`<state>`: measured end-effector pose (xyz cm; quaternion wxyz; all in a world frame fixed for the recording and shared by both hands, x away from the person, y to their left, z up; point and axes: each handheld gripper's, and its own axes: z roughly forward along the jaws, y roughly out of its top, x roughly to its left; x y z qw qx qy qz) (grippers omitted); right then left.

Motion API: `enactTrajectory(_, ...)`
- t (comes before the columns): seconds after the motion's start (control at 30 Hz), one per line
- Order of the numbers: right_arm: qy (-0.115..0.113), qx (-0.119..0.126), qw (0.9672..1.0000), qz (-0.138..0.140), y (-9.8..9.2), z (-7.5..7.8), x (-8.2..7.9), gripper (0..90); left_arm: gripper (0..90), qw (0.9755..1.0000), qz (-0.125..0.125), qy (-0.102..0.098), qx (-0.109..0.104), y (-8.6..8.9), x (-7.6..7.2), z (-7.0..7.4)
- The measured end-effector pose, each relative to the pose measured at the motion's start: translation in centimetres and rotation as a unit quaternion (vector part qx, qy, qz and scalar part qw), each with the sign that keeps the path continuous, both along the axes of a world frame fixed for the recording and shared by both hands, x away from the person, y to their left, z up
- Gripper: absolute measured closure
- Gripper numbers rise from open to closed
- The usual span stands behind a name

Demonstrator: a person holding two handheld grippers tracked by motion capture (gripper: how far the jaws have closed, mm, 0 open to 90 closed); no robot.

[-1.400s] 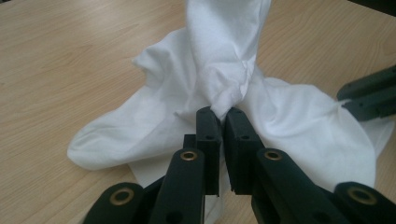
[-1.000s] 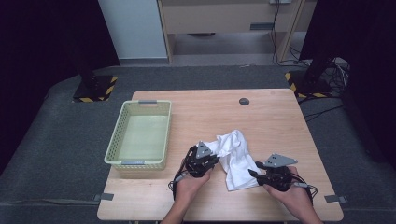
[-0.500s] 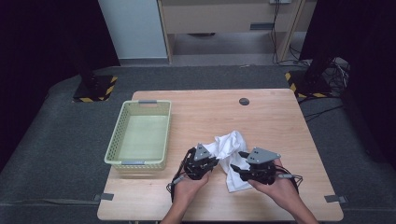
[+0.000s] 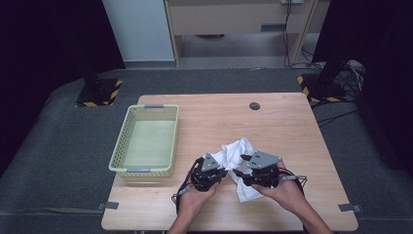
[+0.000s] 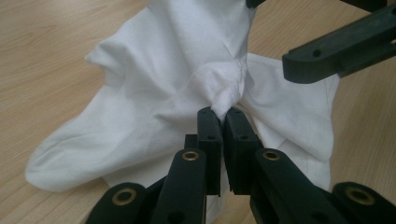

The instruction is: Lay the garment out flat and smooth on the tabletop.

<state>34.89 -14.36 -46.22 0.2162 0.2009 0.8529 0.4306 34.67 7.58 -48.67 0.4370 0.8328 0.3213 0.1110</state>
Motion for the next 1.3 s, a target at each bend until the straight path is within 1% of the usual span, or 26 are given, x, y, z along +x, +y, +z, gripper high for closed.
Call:
enactTrajectory(0.07,-0.006,-0.001,1.0,0.005,0.2,-0.2,0.2,39.8,86.2,1.0,-0.005,0.002,-0.006,0.2,0.1,0.1)
enactTrajectory(0.27,-0.008,0.004,0.9999,0.012,0.7,-0.1,0.5,38.1,86.2,1.0,-0.006,0.001,-0.008,0.5,0.2,0.4)
enactTrajectory(0.3,-0.018,0.005,0.9997,0.014,0.9,0.0,0.5,38.2,86.2,0.9999,-0.005,-0.001,-0.01,0.6,0.2,0.6)
enactTrajectory(0.33,-0.019,0.006,0.9997,0.016,1.0,0.0,0.6,38.2,86.2,0.9999,-0.005,-0.001,-0.01,0.6,0.2,0.6)
enactTrajectory(0.37,-0.021,0.008,0.9996,0.018,1.2,0.1,0.6,37.9,86.2,0.9999,-0.006,-0.002,-0.015,0.8,0.2,0.8)
enactTrajectory(0.4,-0.022,0.009,0.9995,0.019,1.4,0.1,0.6,37.7,86.2,0.9997,-0.005,0.001,-0.024,1.0,0.3,0.9)
enactTrajectory(0.43,-0.022,0.009,0.9995,0.019,1.4,0.1,0.6,37.7,86.3,0.9997,-0.005,0.001,-0.024,1.0,0.3,0.9)
enactTrajectory(0.47,-0.02,0.001,0.9995,0.024,1.8,0.0,0.7,37.7,86.2,0.9995,-0.003,0.003,-0.033,1.2,0.4,1.0)
enactTrajectory(0.6,-0.015,-0.016,0.9992,0.034,2.5,-0.8,0.8,39.2,86.2,0.9995,-0.003,0.0,-0.031,1.4,0.4,1.1)
enactTrajectory(0.7,-0.019,-0.03,0.9987,0.037,2.7,-1.2,0.7,42.1,86.2,0.9996,-0.001,-0.001,-0.03,1.5,0.4,1.2)
enactTrajectory(0.8,-0.018,-0.032,0.9987,0.037,2.6,-1.4,0.8,47.1,86.2,0.9996,-0.003,0.0,-0.028,1.5,0.4,1.2)
enactTrajectory(0.97,-0.019,-0.045,0.9984,0.029,2.4,-1.6,1.2,56.0,86.1,0.9997,-0.006,-0.001,-0.025,1.2,0.3,1.1)
enactTrajectory(1.07,-0.018,-0.049,0.9982,0.03,2.4,-1.6,1.2,67.5,86.0,0.9997,-0.004,0.0,-0.026,1.2,0.3,1.0)
enactTrajectory(1.17,-0.012,-0.044,0.9985,0.032,2.3,-1.5,1.2,76.8,85.0,0.9995,-0.001,-0.001,-0.03,1.2,0.3,1.0)
enactTrajectory(1.27,-0.004,-0.041,0.9987,0.03,2.3,-1.2,1.3,81.8,81.0,0.9994,0.003,-0.006,-0.033,1.3,0.3,1.0)
enactTrajectory(1.3,-0.002,-0.038,0.9989,0.027,2.3,-1.1,1.3,82.5,76.1,0.9993,0.008,-0.009,-0.035,1.3,0.3,1.1)
